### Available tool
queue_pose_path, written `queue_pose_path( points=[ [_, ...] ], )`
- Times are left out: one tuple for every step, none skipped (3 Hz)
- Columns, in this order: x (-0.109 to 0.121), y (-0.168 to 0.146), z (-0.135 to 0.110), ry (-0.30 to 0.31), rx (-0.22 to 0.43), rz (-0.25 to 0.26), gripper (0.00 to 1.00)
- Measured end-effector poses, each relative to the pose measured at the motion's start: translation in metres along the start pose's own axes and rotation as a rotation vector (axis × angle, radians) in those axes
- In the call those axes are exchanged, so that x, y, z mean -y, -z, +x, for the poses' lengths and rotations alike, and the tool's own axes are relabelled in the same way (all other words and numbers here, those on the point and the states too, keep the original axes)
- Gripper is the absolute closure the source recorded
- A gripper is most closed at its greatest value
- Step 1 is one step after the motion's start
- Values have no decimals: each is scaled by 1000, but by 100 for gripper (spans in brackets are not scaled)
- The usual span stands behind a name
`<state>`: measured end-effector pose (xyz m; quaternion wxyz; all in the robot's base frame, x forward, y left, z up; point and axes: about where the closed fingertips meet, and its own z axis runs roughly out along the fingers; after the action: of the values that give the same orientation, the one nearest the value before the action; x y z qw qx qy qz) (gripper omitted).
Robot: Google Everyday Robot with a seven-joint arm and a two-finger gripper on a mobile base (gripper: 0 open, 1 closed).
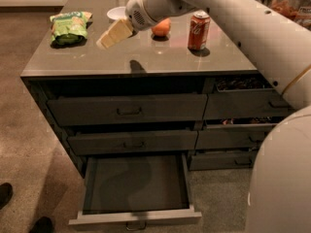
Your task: Place green rice chip bag into bottom drawer
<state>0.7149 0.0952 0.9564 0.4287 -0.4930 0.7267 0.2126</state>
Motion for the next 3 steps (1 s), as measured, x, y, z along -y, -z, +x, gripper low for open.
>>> queue_pose_path(
  points=[
    [4, -23, -5, -17, 30, -4, 0],
    [10, -70, -15, -29, 77, -11, 0],
    [18, -120, -21, -54, 130, -1, 0]
  ],
)
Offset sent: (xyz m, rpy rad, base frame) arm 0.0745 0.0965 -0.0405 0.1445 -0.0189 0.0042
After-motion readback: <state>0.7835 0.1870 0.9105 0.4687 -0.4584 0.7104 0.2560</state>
